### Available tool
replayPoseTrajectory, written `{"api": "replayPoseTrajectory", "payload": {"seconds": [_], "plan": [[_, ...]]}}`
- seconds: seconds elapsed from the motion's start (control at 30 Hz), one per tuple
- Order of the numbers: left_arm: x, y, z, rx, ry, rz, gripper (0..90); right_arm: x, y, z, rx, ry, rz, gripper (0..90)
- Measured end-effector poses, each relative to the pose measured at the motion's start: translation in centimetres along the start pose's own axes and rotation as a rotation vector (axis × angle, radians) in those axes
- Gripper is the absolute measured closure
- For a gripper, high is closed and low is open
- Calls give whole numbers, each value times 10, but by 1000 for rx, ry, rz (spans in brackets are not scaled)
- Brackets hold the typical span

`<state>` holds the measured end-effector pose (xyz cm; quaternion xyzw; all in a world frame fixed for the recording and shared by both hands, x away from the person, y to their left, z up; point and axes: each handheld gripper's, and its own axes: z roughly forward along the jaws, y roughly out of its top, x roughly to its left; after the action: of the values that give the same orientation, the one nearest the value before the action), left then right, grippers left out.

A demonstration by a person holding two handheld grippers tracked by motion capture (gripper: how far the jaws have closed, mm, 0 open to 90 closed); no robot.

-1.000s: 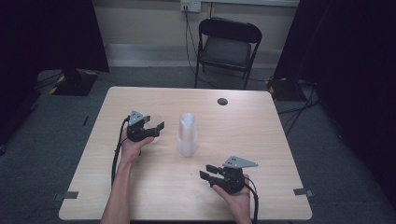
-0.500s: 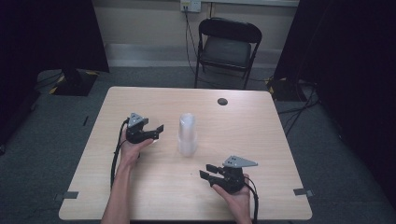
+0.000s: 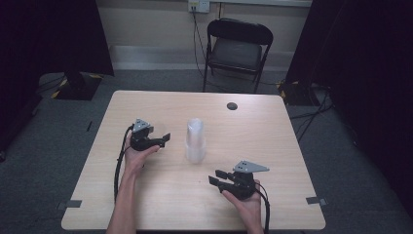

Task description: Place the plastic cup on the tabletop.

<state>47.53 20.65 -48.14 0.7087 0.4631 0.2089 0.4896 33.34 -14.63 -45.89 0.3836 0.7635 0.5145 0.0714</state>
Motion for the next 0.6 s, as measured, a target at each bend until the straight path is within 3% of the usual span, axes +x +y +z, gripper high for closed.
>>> {"api": "replayPoseTrajectory", "payload": {"seconds": [0.1,0.3,0.43,0.6], "plan": [[-1,-1,-3,-4,5,-2,156,-3,-2,-2,-8,-8,12,585],[-4,-3,-10,-28,33,48,187,-5,-5,-4,-13,-17,22,580],[-5,-3,-13,-37,45,52,196,-6,-4,-5,-23,-24,28,568],[-6,-4,-19,1,38,42,190,-8,-7,-6,-29,-35,35,549]]}}
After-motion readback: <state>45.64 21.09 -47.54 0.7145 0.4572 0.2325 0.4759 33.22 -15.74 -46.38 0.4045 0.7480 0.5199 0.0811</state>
